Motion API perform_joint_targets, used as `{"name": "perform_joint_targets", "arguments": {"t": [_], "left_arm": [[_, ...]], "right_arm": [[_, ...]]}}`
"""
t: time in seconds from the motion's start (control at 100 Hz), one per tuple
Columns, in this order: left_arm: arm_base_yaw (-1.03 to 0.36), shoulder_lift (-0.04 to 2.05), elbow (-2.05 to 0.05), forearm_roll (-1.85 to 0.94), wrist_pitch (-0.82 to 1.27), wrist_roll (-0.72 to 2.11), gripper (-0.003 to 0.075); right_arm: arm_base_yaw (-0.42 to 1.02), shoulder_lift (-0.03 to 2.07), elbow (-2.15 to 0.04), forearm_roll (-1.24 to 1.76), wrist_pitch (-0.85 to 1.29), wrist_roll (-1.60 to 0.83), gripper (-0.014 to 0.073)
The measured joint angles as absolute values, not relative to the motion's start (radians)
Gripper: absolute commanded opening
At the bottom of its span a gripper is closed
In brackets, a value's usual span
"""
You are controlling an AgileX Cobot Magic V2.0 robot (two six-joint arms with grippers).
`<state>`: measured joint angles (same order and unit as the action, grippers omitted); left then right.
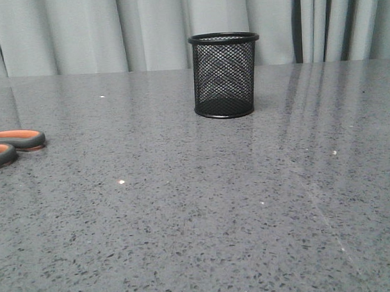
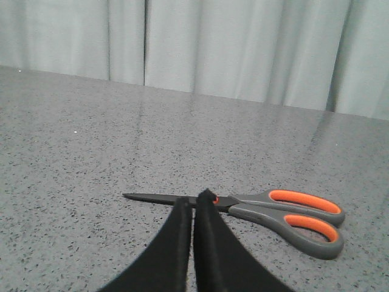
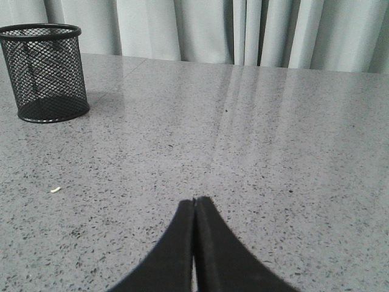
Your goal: Put scissors into bucket
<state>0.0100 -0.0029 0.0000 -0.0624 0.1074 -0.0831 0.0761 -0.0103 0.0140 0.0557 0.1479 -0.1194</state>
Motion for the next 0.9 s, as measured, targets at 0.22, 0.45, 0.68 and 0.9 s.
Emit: {"name": "perform_joint_targets", "arguments": {"t": [0.22, 0.45, 0.68, 0.9], "left_arm": [[0.010, -0.003, 0.000, -0.062, 0.107, -0.083, -0.0020], [0.010, -0.003, 0.000, -0.062, 0.107, -0.083, -0.0020], [0.010, -0.003, 0.000, -0.062, 0.107, -0.083, -0.0020], [0.010, -0.003, 0.000, -0.064, 0.107, -0.083, -0.0020]], "right_arm": [[0.076, -0.010, 0.014, 0.056, 0.144, -0.119, -0.0066], [0.076, -0.010, 0.014, 0.056, 0.105, -0.119, -0.0066], [0.076, -0.010, 0.014, 0.074, 0.085, -0.119, -0.0066], [0.076, -0.010, 0.014, 0.083, 0.083, -0.119, -0.0066]]}}
